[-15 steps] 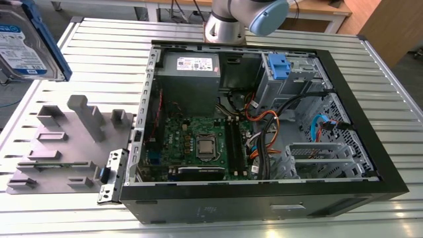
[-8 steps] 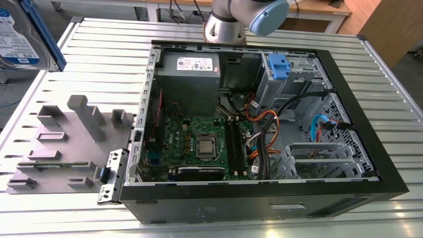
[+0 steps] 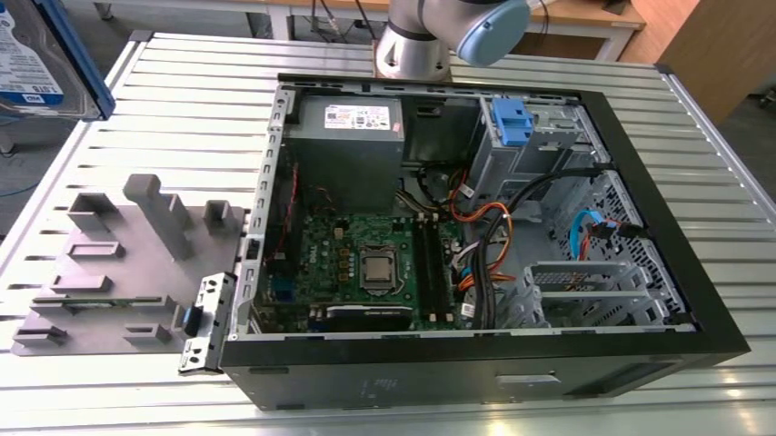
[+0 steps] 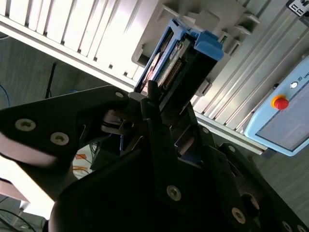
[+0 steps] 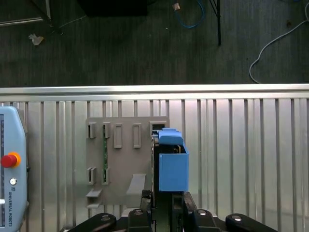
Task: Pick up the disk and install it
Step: 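Pick up the disk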
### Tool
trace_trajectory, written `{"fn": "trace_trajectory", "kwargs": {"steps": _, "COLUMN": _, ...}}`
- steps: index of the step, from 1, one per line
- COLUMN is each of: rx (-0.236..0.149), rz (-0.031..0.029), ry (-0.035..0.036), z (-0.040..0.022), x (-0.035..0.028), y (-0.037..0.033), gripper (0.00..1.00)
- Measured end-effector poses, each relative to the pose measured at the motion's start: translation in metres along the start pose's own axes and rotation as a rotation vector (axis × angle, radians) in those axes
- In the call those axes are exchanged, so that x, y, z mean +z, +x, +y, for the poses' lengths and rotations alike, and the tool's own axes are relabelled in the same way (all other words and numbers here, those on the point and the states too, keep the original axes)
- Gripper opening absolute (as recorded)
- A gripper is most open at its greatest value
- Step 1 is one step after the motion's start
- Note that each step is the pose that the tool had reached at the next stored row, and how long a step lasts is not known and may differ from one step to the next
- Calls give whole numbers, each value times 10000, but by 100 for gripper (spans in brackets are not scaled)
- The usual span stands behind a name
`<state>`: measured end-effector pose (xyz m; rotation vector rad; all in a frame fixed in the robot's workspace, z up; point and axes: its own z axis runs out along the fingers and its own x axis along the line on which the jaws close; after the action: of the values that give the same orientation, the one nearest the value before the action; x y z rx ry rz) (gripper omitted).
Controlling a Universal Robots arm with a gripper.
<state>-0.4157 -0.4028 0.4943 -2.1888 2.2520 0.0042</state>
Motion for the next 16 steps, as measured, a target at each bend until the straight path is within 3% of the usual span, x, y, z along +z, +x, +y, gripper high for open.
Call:
{"fn": "trace_trajectory", "kwargs": {"steps": 7, "rx": 0, "rz": 1, "ry": -1, "z": -12, "x": -2, "y": 0, "gripper": 35}}
{"fn": "trace_trajectory", "kwargs": {"steps": 16, "rx": 0, "rz": 1, "ry": -2, "z": -110, "x": -2, "y": -3, "gripper": 35}}
